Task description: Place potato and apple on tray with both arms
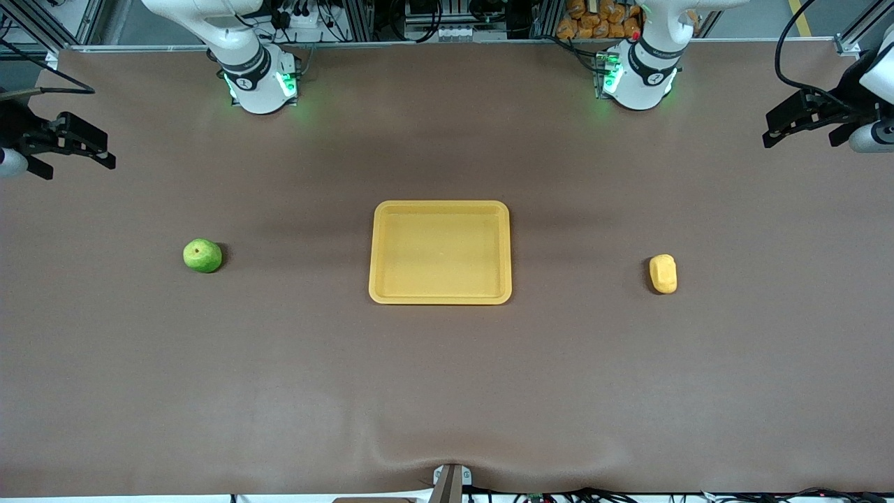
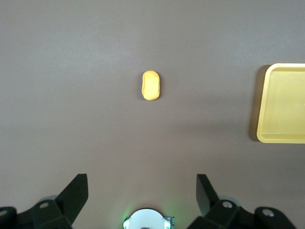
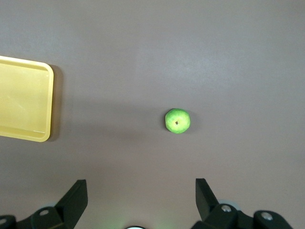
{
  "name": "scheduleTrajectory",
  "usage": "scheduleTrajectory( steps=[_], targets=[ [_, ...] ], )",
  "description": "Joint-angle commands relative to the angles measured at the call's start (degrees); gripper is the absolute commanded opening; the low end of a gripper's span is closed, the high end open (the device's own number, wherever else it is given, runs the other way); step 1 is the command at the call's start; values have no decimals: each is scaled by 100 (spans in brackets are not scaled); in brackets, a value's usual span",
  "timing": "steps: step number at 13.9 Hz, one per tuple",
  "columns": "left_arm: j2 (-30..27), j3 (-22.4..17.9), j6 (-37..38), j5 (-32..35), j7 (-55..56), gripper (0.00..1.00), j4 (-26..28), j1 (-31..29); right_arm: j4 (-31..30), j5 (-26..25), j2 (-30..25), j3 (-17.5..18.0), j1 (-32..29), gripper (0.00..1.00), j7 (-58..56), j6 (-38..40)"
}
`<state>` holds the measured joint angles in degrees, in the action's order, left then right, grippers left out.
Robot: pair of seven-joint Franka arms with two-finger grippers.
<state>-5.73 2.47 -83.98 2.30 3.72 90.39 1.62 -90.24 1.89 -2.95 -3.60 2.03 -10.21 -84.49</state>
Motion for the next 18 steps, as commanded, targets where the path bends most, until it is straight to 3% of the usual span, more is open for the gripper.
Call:
scheduleTrajectory(
  steps=[1,10,18],
  targets=[
    [46,8,22,-98,-73,100,-75,-13,121,66,58,44,-97,100,54,56],
    [125,-36,162,-107,-56,100,-145,-30,121,66,110,35,-124,100,54,82],
    [125,-27,-30,-107,-12,100,293,-13,129,66,119,35,-124,100,63,73]
  ],
)
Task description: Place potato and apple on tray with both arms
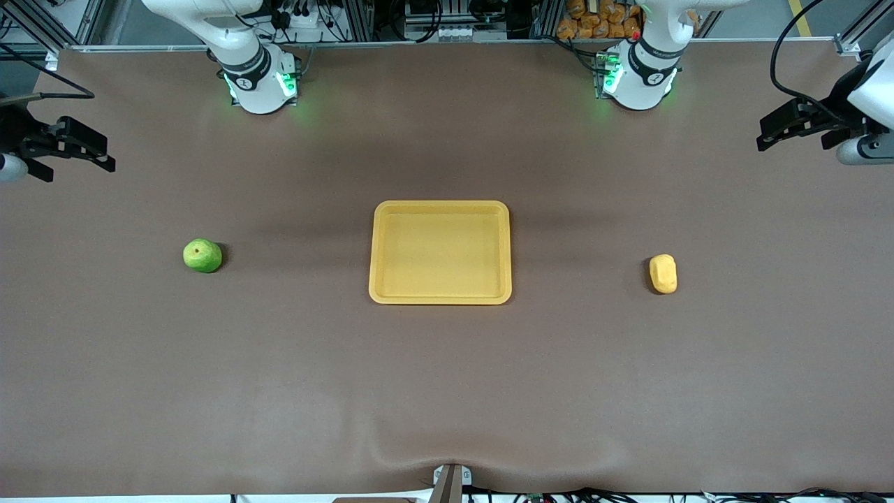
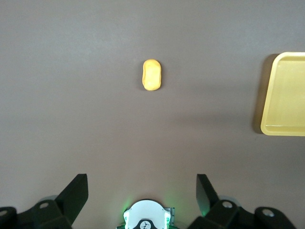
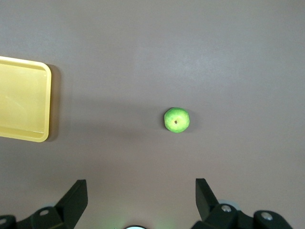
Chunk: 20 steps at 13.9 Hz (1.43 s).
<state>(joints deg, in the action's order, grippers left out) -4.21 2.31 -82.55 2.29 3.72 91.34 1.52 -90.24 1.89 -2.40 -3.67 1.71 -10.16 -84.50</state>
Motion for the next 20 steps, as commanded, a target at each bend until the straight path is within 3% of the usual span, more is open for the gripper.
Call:
scheduleTrajectory(
  steps=[1,9,13,20],
  targets=[
    [-36,-3,-278,-106,-12,100,313,-3,129,66,64,42,-91,100,58,74],
    [-62,-3,-1385,-54,-12,100,1324,-12,129,66,90,42,-100,100,49,74],
    [-45,6,-2351,-19,5,100,2010,-29,147,66,248,33,-144,100,67,74],
    [710,23,-3240,228,49,100,2142,-38,191,49,460,33,-240,100,58,74]
  ],
)
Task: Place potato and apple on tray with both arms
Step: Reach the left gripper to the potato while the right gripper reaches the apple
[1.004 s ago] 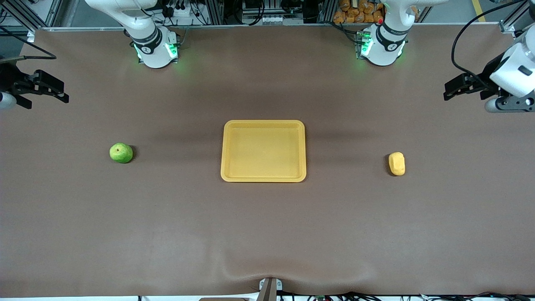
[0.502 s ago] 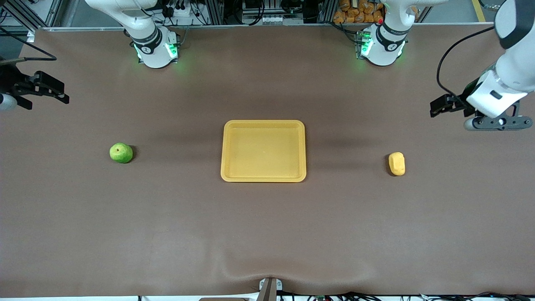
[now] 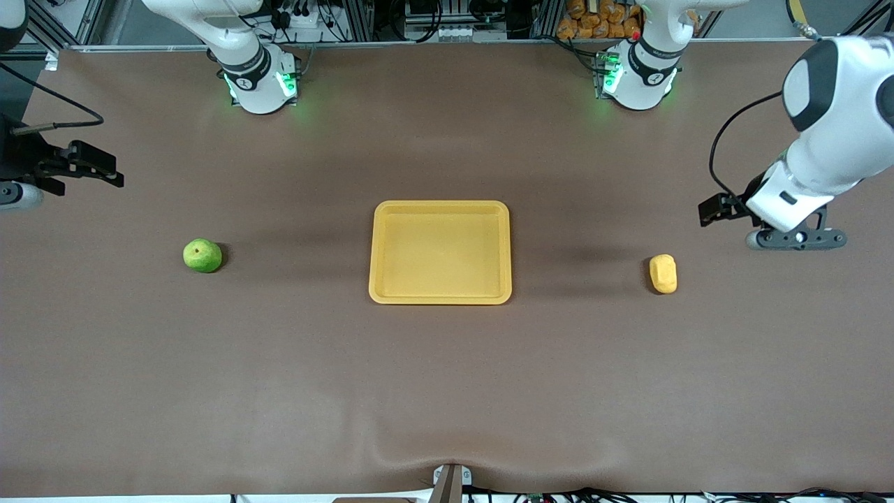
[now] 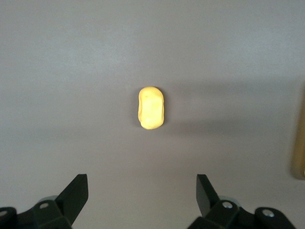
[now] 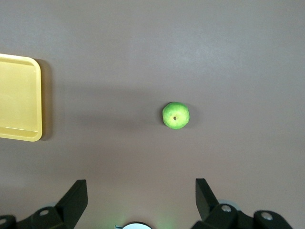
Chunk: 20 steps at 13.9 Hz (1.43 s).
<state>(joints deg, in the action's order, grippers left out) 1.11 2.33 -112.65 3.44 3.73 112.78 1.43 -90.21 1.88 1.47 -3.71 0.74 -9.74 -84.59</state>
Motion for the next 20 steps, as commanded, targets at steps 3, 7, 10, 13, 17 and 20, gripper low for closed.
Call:
scheduleTrajectory(
  steps=[3,7,10,13,17,20],
  targets=[
    [450,13,-747,122,67,100,182,-29,188,40,222,37,-153,100,51,83],
    [749,22,-1740,122,67,100,727,-414,205,31,652,28,-206,100,34,56],
    [1136,22,-2338,122,67,100,815,-442,214,23,750,28,-215,100,25,47],
    [1408,31,-3103,122,207,100,1044,-433,214,-144,995,37,-214,100,7,56],
    [1751,40,-3903,104,725,100,1255,-389,214,-180,1294,28,-206,100,7,30],
    [1919,40,-3931,113,796,100,1264,-381,162,-189,1435,37,-197,100,78,4]
  ],
)
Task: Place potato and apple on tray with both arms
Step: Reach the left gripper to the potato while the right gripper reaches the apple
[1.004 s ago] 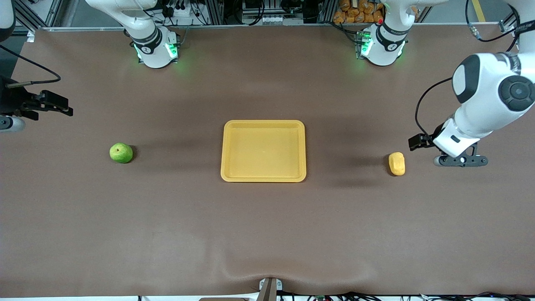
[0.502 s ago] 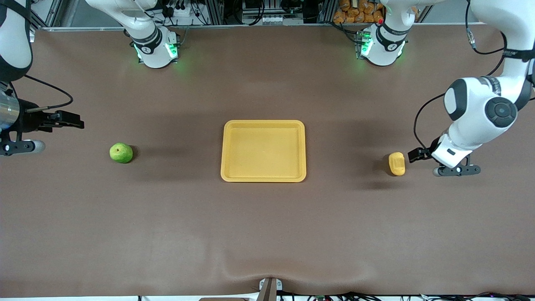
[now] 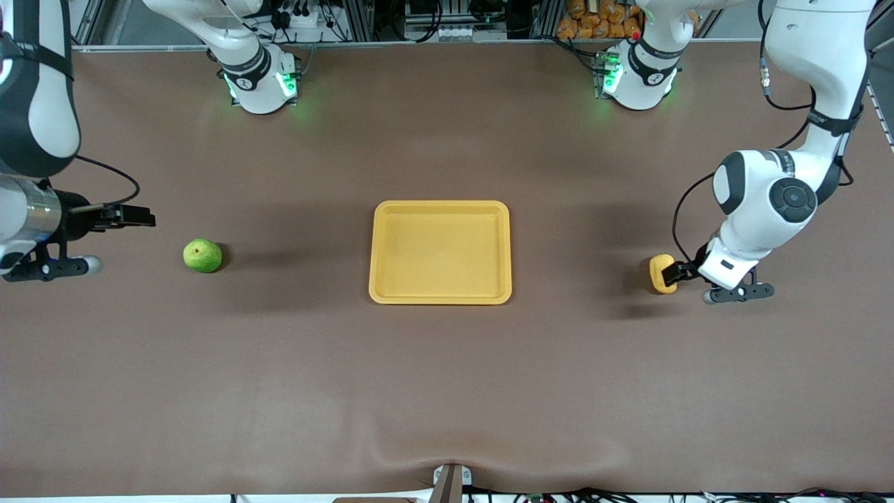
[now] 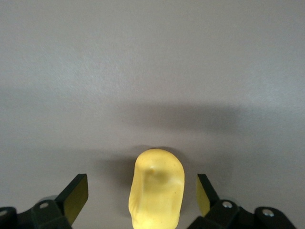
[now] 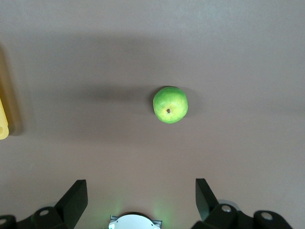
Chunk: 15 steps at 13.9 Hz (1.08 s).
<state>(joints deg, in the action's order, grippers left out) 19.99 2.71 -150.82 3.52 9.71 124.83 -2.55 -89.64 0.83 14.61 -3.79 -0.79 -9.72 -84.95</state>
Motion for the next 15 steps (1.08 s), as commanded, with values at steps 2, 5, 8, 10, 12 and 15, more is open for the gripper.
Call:
scheduleTrajectory(
  steps=[2,5,8,10,12,15],
  targets=[
    [101,1,-115,105,198,100,68,18,79,-74,314,45,-61,100,75,-100],
    [146,10,-115,105,198,100,94,18,-88,-65,428,36,-44,100,110,-275],
    [155,19,-80,105,111,100,103,26,-570,-39,446,45,-88,100,146,-846],
    [146,106,-53,105,92,100,155,9,-686,-12,446,45,-105,100,233,-874],
    [146,115,-53,105,84,95,182,18,-852,-12,446,45,-62,100,461,-1057],
    [155,107,-53,105,57,84,217,18,-1291,-21,446,45,-88,100,497,-1768]
  ],
)
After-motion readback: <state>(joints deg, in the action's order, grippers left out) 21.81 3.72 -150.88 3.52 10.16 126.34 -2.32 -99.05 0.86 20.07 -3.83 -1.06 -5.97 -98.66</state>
